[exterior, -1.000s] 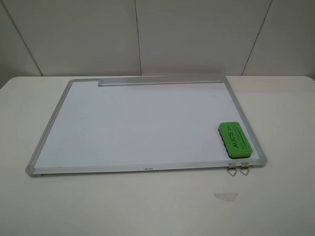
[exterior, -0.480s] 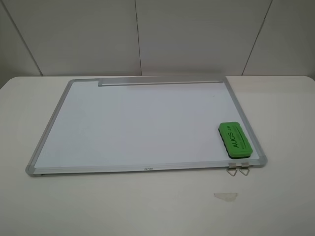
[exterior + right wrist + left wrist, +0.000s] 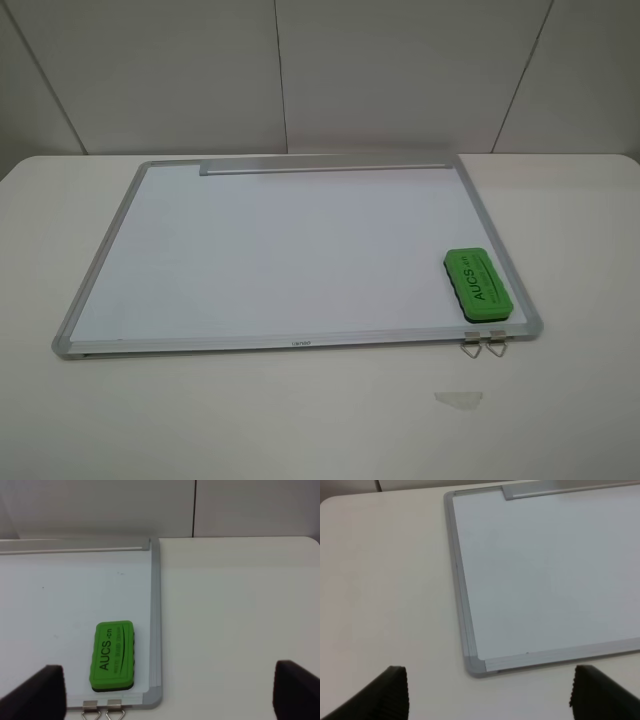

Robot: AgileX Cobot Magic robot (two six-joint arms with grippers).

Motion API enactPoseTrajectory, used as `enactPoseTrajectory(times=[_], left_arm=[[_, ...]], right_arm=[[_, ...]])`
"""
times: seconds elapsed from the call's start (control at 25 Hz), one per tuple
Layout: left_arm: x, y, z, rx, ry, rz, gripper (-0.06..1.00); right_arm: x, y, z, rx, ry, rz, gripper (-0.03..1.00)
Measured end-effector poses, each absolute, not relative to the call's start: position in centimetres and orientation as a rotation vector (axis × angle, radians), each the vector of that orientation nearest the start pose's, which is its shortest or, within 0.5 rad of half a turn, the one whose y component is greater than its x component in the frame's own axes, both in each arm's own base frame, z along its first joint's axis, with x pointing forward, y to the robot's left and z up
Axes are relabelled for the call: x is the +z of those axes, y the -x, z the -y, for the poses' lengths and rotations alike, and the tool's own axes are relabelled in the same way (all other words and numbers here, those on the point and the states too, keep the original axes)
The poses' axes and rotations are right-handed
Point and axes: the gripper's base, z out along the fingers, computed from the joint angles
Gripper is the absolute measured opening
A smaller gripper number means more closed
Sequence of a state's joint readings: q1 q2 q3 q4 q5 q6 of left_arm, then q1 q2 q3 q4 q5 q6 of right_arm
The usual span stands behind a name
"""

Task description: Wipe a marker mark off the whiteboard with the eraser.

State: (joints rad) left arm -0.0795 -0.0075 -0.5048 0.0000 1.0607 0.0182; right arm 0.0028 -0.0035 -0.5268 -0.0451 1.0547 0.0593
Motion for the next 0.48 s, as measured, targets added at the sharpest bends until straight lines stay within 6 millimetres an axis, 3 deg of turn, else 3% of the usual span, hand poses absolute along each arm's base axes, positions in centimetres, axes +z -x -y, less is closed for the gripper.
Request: enactPoseTrajectory(times=[0.48], left_arm=[[27.85,0.66,-0.05,-0.041,-0.095,-2.030,0.68]], right_arm=[[28.52,0.85,0.36,-0.014,-0.059,-2.006,0.82]])
